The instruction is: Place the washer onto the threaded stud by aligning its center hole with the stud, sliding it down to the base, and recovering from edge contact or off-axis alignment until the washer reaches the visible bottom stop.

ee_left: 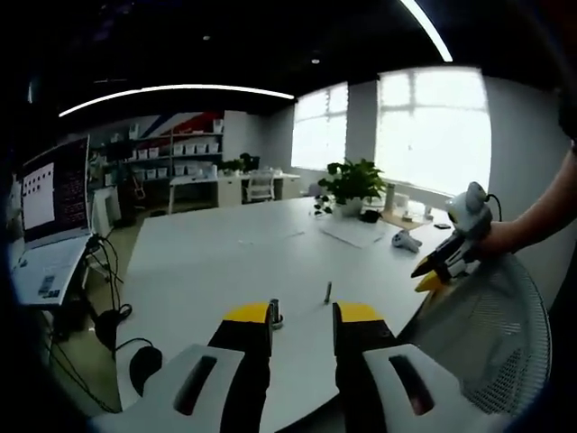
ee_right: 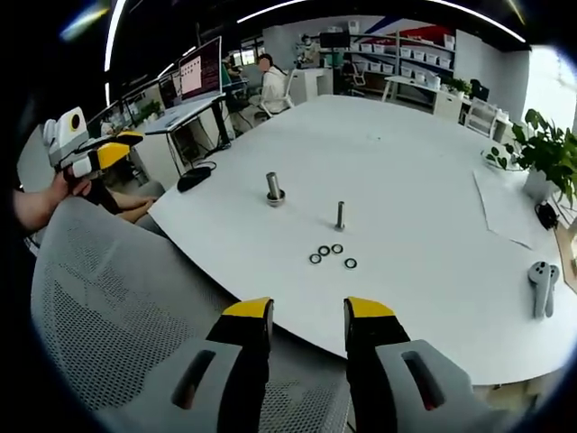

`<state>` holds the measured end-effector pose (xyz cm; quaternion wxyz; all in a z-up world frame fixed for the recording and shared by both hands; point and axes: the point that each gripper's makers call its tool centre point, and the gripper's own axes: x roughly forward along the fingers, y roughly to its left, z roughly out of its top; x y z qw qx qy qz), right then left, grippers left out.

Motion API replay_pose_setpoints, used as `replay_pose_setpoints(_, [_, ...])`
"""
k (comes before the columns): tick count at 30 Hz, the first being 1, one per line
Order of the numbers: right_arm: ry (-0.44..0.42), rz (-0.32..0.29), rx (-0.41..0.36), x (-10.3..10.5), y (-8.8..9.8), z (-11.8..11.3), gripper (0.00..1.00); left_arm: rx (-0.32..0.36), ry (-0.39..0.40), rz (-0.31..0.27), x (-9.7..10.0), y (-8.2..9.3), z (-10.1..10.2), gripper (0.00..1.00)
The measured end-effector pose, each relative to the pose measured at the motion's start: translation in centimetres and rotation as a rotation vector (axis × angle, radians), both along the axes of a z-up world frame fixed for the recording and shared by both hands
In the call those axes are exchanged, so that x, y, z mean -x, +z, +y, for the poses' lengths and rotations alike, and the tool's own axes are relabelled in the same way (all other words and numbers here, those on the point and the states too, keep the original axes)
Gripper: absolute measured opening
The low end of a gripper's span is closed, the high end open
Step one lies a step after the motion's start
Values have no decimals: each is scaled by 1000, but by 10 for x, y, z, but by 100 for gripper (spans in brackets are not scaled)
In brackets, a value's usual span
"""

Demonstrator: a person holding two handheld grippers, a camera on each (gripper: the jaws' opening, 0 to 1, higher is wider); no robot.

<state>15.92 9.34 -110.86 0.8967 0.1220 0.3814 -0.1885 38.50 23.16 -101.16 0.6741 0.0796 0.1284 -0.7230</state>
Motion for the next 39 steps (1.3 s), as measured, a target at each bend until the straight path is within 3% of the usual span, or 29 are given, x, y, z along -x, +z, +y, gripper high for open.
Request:
replay_pose_setpoints(4, [-3, 7, 4, 0, -1, -1, 34, -20, 0, 6, 0, -5, 0, 30])
replay_pose_setpoints(39, [34, 82, -26, 1, -15, 7, 35, -37, 27, -9, -6, -11, 2, 25])
